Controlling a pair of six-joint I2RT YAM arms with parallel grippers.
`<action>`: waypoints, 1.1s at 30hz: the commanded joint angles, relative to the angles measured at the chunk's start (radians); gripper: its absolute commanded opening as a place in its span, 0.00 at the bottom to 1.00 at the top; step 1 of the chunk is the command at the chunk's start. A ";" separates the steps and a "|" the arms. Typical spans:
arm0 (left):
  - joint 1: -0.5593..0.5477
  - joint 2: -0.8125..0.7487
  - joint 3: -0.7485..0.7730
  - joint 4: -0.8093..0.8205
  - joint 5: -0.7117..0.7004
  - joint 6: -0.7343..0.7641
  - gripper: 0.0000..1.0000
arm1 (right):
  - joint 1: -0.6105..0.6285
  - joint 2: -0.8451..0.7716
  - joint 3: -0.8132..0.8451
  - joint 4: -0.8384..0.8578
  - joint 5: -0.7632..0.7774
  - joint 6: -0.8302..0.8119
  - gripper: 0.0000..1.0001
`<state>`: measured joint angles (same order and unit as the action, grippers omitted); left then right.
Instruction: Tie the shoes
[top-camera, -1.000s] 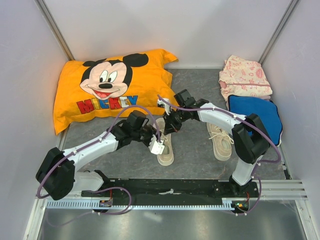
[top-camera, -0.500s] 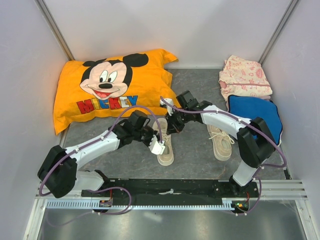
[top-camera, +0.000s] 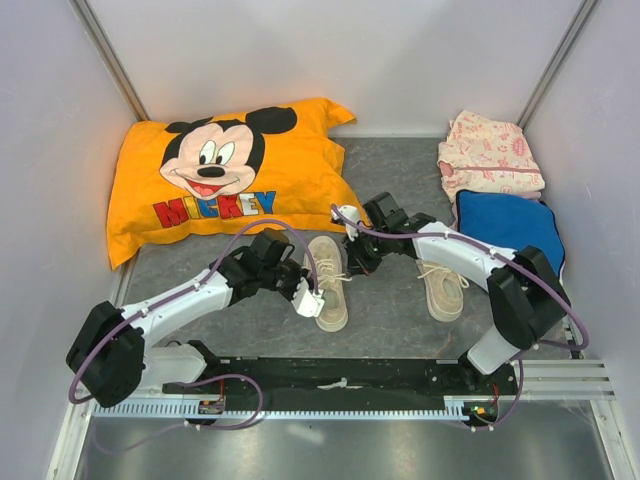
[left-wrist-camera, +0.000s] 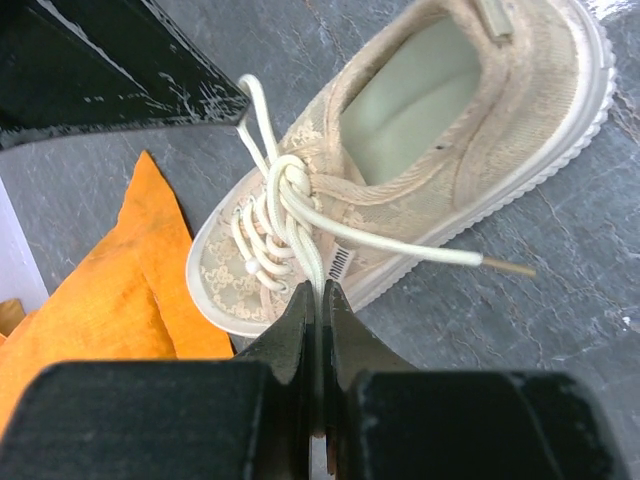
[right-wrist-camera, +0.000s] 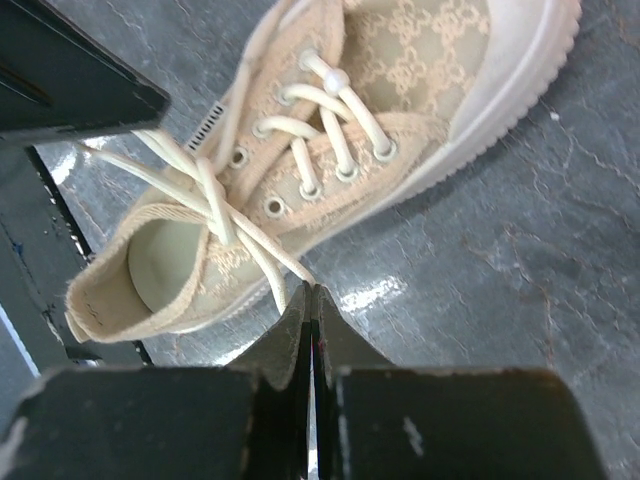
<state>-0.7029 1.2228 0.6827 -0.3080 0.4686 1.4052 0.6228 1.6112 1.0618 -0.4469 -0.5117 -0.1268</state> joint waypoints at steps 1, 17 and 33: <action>-0.003 -0.034 -0.017 -0.032 -0.007 -0.031 0.02 | -0.018 -0.048 -0.039 0.014 0.048 -0.011 0.00; 0.020 -0.036 -0.049 -0.017 -0.022 -0.049 0.02 | -0.035 -0.079 -0.099 0.016 0.062 -0.031 0.00; 0.059 -0.176 -0.029 0.018 -0.021 -0.452 0.44 | -0.031 -0.043 -0.022 -0.044 -0.117 -0.171 0.15</action>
<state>-0.6647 1.1419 0.6697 -0.2977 0.4454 1.1046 0.5934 1.5551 0.9817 -0.4526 -0.5968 -0.2077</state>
